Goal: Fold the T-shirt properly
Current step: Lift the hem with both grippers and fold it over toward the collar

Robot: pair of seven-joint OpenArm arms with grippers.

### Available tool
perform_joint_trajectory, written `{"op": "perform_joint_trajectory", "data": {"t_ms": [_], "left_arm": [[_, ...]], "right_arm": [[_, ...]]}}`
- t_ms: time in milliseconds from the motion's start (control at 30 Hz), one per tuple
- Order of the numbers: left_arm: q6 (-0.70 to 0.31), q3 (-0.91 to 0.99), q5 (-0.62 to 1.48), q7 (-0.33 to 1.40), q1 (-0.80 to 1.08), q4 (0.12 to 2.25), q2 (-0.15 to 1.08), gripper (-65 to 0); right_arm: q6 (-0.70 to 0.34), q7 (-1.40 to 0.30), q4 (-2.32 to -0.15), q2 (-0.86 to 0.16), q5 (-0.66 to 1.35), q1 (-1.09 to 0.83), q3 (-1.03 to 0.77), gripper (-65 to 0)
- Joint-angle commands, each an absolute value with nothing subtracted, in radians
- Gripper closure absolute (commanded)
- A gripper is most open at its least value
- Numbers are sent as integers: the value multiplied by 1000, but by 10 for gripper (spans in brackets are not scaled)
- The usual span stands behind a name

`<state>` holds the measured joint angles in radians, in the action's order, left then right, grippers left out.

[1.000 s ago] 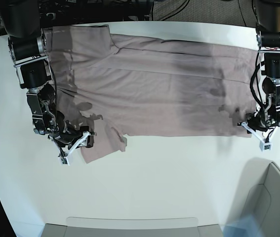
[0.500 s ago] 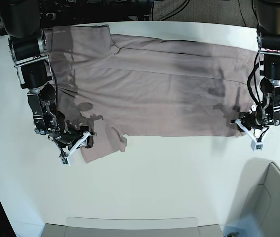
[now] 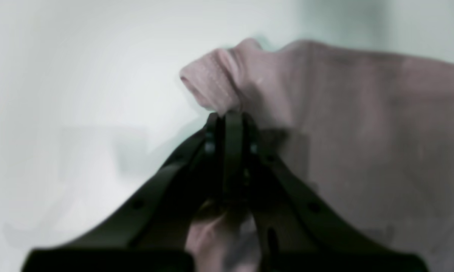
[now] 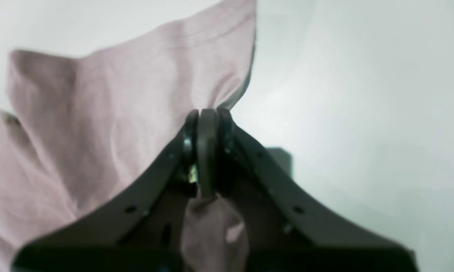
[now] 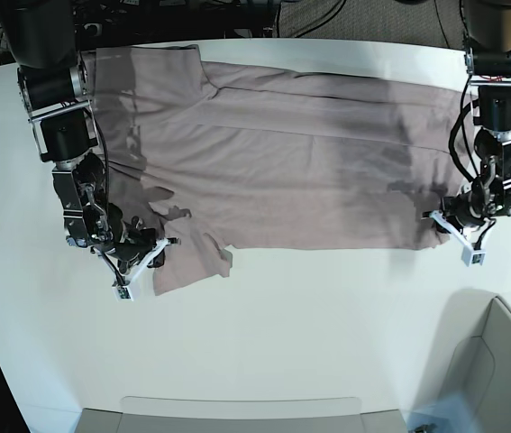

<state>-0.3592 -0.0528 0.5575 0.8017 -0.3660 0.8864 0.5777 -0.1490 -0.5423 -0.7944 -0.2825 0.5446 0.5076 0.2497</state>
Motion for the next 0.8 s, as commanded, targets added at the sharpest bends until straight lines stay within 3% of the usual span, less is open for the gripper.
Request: {"op": "perform_joint_trajectory", "data": {"t_ms": [0, 533, 767], "left_arm": [[-352, -19, 555, 785, -392, 918, 601, 0], [-352, 39, 559, 840, -361, 1047, 605, 0], [-352, 156, 559, 900, -309, 1124, 604, 0]], "right_arm": [[-153, -516, -832, -292, 552, 538, 245, 0], [-153, -615, -1086, -334, 559, 510, 242, 0], [-153, -713, -1218, -338, 559, 443, 111, 0]]}}
